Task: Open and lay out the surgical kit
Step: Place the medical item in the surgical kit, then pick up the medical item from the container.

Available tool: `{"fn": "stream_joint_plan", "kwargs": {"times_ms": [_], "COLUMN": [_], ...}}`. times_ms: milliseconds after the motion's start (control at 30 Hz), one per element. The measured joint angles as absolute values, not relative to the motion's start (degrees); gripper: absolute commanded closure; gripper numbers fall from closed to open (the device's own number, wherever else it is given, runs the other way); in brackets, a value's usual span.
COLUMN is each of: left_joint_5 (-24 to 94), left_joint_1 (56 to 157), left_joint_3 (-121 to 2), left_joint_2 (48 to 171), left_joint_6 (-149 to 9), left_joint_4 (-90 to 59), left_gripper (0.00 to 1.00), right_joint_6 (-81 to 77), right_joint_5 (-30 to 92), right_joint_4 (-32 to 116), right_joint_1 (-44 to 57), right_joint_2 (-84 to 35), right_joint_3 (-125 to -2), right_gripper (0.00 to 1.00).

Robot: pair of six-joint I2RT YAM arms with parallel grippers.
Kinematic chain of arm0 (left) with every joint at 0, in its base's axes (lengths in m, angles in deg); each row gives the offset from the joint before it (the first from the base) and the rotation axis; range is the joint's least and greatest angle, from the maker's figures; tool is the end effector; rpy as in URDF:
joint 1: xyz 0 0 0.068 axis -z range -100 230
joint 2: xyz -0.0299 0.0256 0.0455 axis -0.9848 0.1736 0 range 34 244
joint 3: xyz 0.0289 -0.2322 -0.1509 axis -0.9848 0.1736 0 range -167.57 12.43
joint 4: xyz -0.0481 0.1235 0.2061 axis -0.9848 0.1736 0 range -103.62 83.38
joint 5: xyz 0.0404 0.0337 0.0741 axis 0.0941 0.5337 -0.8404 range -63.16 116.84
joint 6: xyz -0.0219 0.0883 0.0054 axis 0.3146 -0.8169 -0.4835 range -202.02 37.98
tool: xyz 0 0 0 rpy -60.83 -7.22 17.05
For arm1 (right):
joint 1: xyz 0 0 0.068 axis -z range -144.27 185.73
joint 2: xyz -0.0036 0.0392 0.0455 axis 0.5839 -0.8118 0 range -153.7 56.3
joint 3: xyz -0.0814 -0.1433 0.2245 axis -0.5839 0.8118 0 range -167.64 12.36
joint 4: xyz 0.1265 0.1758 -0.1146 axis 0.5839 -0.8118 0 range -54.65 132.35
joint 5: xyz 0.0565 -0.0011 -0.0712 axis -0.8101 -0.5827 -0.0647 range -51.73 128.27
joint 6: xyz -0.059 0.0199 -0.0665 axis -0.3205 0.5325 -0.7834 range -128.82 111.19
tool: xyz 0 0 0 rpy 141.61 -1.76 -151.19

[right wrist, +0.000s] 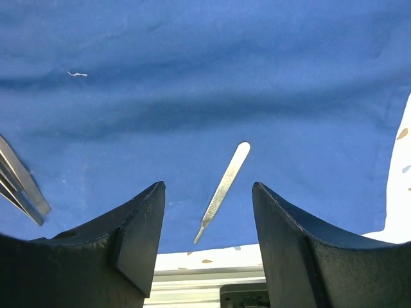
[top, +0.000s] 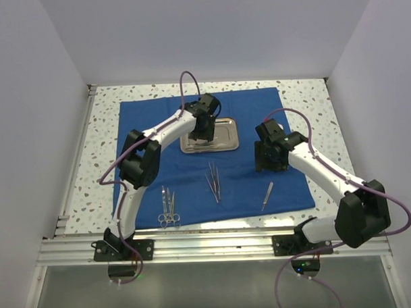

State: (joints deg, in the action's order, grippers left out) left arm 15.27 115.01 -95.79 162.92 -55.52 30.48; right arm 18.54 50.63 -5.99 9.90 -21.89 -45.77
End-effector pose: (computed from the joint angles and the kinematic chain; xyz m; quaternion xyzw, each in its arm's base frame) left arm 0.4099 -0.2670 0.1599 0.0501 0.9699 -0.0264 0.2369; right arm 0.2375 0.0957 0.2131 0.0332 0.9762 -0.0112 0.2140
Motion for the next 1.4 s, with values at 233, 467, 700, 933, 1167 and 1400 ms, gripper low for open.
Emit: {"fn": "stream_joint_plan", "kwargs": {"times_ms": [233, 467, 700, 933, 1167, 1400], "left_joint_5": [15.6, 17.3, 17.8, 17.6, 18.1, 19.1], "left_joint_1": [115.0, 115.1, 115.1, 114.7, 110.6, 106.4], "left_joint_3": [-93.0, -87.8, -87.4, -93.1, -107.9, -111.5], "left_joint_2": [162.9, 160.2, 160.0, 163.5, 172.7, 175.2], "left_joint_6": [-50.6, -46.6, -41.8, -41.1, -43.8, -47.2], "left_joint_4": [28.1, 26.3, 26.6, 28.0, 28.2, 27.2], "left_gripper": [0.49, 0.50, 0.49, 0.48, 0.48, 0.46], "right_joint_6": [17.1, 16.6, 16.7, 17.0, 17.1, 17.1], "right_joint_5": [50.8, 51.0, 51.1, 51.9, 52.6, 52.8], "right_joint_4": [-6.9, -7.6, -7.9, -9.2, -10.9, -11.7], "right_joint_1": [9.9, 9.9, 9.9, 9.9, 9.9, 9.9], "right_joint_2": [-21.5, -22.0, -23.7, -23.7, -23.6, -23.4], "right_joint_3": [-46.1, -46.8, -47.8, -48.4, -48.4, -48.4], "right_gripper": [0.39, 0.40, 0.40, 0.41, 0.41, 0.42]}}
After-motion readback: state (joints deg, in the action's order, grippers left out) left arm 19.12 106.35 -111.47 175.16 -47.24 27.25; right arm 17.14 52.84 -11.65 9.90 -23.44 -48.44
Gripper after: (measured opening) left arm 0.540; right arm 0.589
